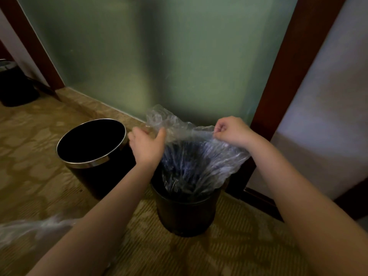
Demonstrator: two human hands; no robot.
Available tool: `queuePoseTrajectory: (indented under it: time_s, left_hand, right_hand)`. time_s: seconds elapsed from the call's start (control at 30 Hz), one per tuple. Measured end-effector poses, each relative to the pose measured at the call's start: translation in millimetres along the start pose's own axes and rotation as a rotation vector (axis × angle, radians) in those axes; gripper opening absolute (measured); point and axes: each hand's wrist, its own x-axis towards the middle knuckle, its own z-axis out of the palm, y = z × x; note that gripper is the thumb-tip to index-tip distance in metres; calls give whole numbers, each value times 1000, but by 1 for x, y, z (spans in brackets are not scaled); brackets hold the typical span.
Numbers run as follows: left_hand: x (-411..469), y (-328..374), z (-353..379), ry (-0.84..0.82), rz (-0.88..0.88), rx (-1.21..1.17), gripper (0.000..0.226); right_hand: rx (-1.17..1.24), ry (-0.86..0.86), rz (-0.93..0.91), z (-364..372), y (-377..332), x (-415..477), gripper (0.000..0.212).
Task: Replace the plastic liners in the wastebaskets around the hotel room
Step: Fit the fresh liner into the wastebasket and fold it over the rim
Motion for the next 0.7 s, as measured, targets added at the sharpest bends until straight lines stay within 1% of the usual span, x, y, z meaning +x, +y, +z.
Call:
queuePoseTrajectory:
  time_s: [0.03,0.1,0.13,0.2,0.27,0.33,0.37,0.43,0.5,0.57,0.63,0.7]
  left_hand:
    - [-4,6,3,-76,-52,-95,43]
    - [-13,24,7,-314,-280,-387,48]
    - [-16,32,9,-410,-376,-472,53]
    - [-16,42,16,-528,-454,-457,52]
    - [-15,43,24,-576,-484,-361,36]
    - [-16,38,33,-581,-503,-272,18]
    - [-16,35,36,-578,-498,-255,11]
    - [-17,33,38,-545,-433,-262,9]
    - [-11,30,38,-489,-270,-239,13]
    - [-5,28,35,-450,-90,-171,25]
    - [-1,26,32,-432,4,-97,28]
    - [0,26,26,-400,90,29,24]
  right_hand:
    - [13,28,-30,-1,-6,-3,14]
    - [10,10,-133,1,-21,-11,13]
    - [-2,-21,-195,3,-29,-15,14]
    - [-39,-69,-295,8,-43,-25,20]
    - [-74,-95,-337,10,-51,-33,23]
    - [-86,-131,-344,7,-52,-38,22]
    - [-76,-162,-328,4,-51,-40,22]
    - [-7,-239,-243,-6,-46,-42,19]
    - [60,-274,-140,-18,-40,-43,35]
    - [74,-293,-74,-24,-35,-42,45]
    - [87,-325,-41,-19,-36,-40,53]
    - [99,-367,-5,-7,-40,-38,57]
